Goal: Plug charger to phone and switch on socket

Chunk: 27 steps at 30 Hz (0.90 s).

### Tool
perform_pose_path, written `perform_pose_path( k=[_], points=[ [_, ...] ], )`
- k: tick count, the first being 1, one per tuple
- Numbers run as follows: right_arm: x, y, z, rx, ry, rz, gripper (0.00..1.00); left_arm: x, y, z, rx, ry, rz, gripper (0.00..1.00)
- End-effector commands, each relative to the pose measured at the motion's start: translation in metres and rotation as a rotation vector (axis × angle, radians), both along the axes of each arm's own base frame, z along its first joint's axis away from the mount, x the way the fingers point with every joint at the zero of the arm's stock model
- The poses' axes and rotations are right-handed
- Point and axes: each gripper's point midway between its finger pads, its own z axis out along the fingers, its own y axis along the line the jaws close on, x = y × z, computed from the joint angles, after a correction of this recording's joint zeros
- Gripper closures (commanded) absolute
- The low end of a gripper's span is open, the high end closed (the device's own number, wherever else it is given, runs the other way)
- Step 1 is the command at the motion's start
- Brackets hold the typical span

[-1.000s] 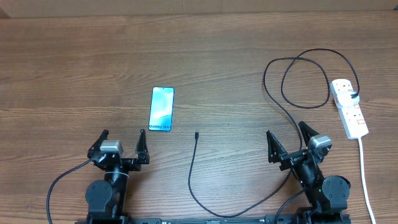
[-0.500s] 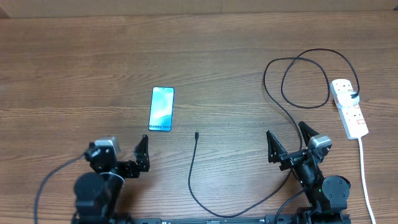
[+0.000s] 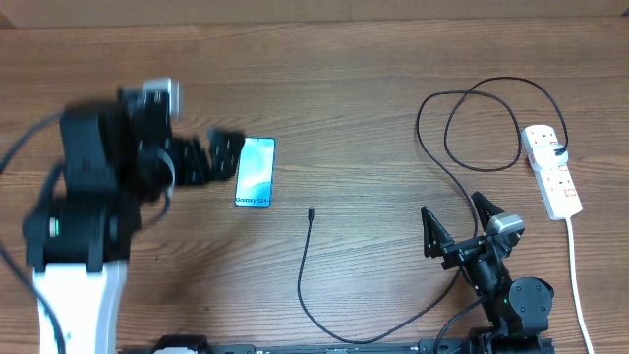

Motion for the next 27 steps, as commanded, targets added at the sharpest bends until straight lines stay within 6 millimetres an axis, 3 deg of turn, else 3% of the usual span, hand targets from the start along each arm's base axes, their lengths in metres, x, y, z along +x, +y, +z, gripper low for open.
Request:
perform_pose_path(
  k=[1, 2, 3, 4, 5, 14, 22, 23, 25, 27],
  points=[
    [0.001, -0.001, -0.004, 0.003, 0.006, -0.001, 0.0, 0.017, -0.019, 0.005, -0.103, 0.043, -0.081, 0.0],
    [0.001, -0.001, -0.004, 0.003, 0.006, -0.001, 0.0, 0.022, -0.02, -0.002, -0.111, 0.069, -0.087, 0.0],
    [0.001, 0.0, -0.004, 0.003, 0.006, 0.0, 0.0, 0.025, -0.022, -0.009, -0.121, 0.094, -0.094, 0.15],
    [0.001, 0.0, -0.004, 0.003, 0.006, 0.0, 0.0, 0.028, -0.024, -0.017, -0.131, 0.127, -0.101, 0.64],
    [0.001, -0.001, -0.004, 0.003, 0.006, -0.001, 0.0, 0.03, -0.026, -0.026, -0.143, 0.161, -0.109, 0.96],
    [0.001, 0.0, -0.004, 0.003, 0.006, 0.0, 0.0, 0.042, -0.05, -0.073, -0.277, 0.369, -0.19, 0.96],
    [0.001, 0.0, -0.004, 0.003, 0.006, 0.0, 0.0, 0.032, -0.068, -0.133, -0.19, 0.597, -0.196, 0.91],
    [0.001, -0.001, -0.004, 0.003, 0.006, -0.001, 0.0, 0.029, -0.074, -0.138, -0.185, 0.618, -0.21, 0.87],
    [0.001, 0.0, -0.004, 0.003, 0.006, 0.0, 0.0, 0.023, -0.087, -0.148, -0.155, 0.651, -0.247, 0.59],
    [0.001, 0.0, -0.004, 0.003, 0.006, 0.0, 0.0, 0.02, -0.093, -0.155, -0.11, 0.662, -0.258, 0.4]
  ],
)
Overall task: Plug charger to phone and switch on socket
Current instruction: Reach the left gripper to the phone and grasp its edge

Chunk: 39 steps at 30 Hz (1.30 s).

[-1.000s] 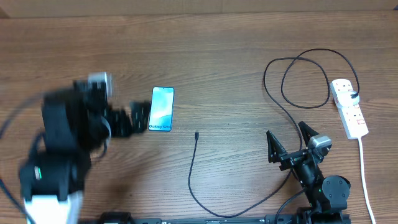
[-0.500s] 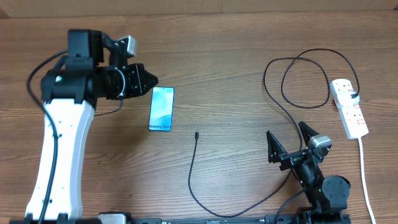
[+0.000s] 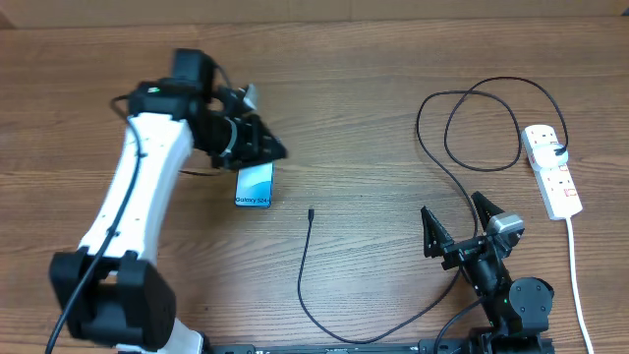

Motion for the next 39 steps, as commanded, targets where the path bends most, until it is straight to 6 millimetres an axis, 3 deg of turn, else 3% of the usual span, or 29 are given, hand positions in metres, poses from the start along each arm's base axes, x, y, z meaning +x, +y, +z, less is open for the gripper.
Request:
perform_pose_path(
  k=[1, 3, 4, 12, 20, 25, 31, 39],
  points=[
    [0.001, -0.001, -0.004, 0.002, 0.006, -0.001, 0.0, -0.002, -0.01, -0.007, 0.069, -0.012, -0.047, 0.29],
    [0.001, -0.001, -0.004, 0.002, 0.006, -0.001, 0.0, -0.004, -0.01, -0.011, 0.117, -0.019, -0.062, 0.06],
    [0.001, -0.001, -0.004, 0.002, 0.006, -0.001, 0.0, -0.005, -0.01, -0.013, 0.137, -0.024, -0.065, 0.0],
    [0.001, -0.001, -0.004, 0.002, 0.006, -0.001, 0.0, 0.008, -0.011, -0.014, 0.162, -0.081, -0.056, 0.0],
    [0.001, -0.001, -0.004, 0.002, 0.006, -0.001, 0.0, 0.032, 0.031, -0.028, 0.444, -0.123, 0.156, 0.0],
    [0.001, -0.001, -0.004, 0.002, 0.006, -0.001, 0.0, 0.048, 0.043, -0.036, 0.537, -0.197, 0.214, 0.0],
    [0.001, -0.001, -0.004, 0.002, 0.006, -0.001, 0.0, 0.052, 0.043, -0.066, 0.549, -0.191, 0.212, 0.0],
    [0.001, -0.001, -0.004, 0.002, 0.006, -0.001, 0.0, 0.046, 0.061, -0.11, 0.677, -0.093, 0.19, 0.0]
  ],
)
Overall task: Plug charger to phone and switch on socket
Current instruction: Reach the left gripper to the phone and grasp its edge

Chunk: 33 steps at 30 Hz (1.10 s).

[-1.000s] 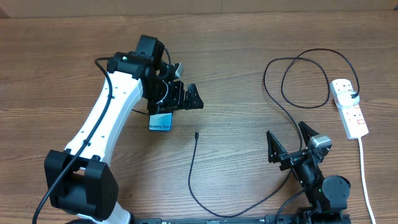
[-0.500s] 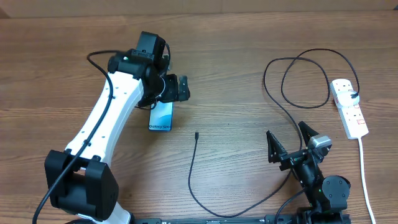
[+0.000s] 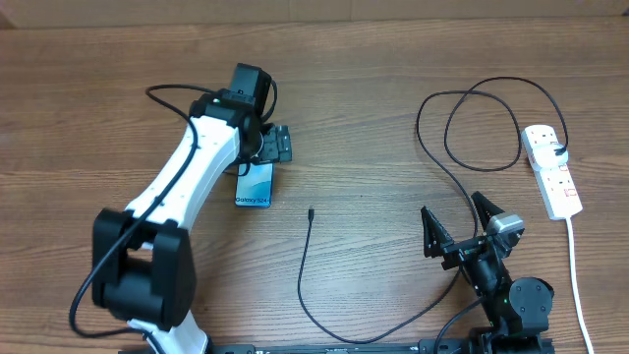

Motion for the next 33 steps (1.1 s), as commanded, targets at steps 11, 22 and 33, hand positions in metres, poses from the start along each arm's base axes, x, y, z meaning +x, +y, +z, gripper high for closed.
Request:
perform_pose_path(
  k=[11, 22, 33],
  points=[
    [0.001, -0.001, -0.004, 0.003, 0.006, -0.001, 0.0, -0.007, 0.009, -0.065, 0.113, 0.141, -0.145, 0.0],
    [0.001, -0.001, -0.004, 0.003, 0.006, -0.001, 0.0, -0.018, 0.013, -0.103, 0.136, 0.24, -0.15, 0.0],
    [0.001, -0.001, -0.004, 0.003, 0.006, -0.001, 0.0, -0.029, 0.005, -0.103, 0.075, 0.29, -0.164, 0.05]
  ],
)
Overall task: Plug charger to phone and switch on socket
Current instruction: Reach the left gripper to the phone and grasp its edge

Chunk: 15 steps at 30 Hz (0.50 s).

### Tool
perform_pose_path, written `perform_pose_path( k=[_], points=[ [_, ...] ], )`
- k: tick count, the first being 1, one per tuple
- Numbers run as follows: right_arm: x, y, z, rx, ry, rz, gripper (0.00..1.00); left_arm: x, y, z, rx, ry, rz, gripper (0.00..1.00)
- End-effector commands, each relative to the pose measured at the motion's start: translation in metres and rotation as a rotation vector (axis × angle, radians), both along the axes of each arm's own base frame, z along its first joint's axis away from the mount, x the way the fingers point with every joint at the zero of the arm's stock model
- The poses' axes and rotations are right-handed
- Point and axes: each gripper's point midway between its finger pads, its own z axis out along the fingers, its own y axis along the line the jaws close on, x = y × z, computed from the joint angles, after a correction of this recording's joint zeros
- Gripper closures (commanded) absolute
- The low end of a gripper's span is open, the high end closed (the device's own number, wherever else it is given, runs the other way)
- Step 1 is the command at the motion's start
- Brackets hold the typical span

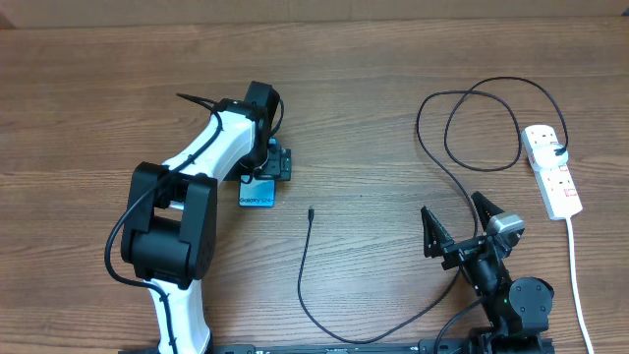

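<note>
The phone (257, 193) lies face up left of the table's middle, only its lower part with the label showing. My left gripper (274, 163) is down over the phone's upper half, its fingers apart as far as the overhead view shows. The black charger cable's free tip (311, 212) lies on the wood just right of the phone, below it. From there the cable (301, 285) runs toward the front edge, then loops up to the white socket strip (550, 172) at the far right. My right gripper (455, 222) rests open and empty at the front right.
The cable forms a large loop (472, 123) on the wood left of the socket strip. A white lead (575, 275) runs from the strip toward the front edge. The left arm's white link (201, 157) stretches diagonally across the left side of the table.
My left gripper has moved a little toward the front and now covers more of the phone. The phone sits slightly further right. The right arm and cable have not moved.
At first the left gripper hovered just left of the phone, blurred. Then it stood over the phone's top edge, fingers spread. Then it was beyond the top right corner, and now it is down over the upper half. The right gripper stayed open at rest throughout.
</note>
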Motion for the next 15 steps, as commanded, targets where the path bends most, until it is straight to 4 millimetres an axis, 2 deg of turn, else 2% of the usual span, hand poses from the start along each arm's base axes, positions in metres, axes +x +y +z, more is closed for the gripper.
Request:
perform_pose_path(
  k=[1, 8, 15],
  points=[
    [0.0005, -0.0004, -0.0034, 0.002, 0.005, 0.0, 0.0, -0.0199, 0.004, -0.0273, 0.022, 0.104, -0.028, 0.05],
    [0.0006, -0.0004, -0.0034, 0.002, 0.005, 0.0, 0.0, -0.021, 0.0044, -0.0272, 0.023, 0.108, -0.023, 0.04],
    [0.0005, -0.0004, -0.0034, 0.002, 0.005, 0.0, 0.0, -0.0128, 0.0094, -0.0277, 0.018, 0.078, 0.119, 0.01]
  ],
)
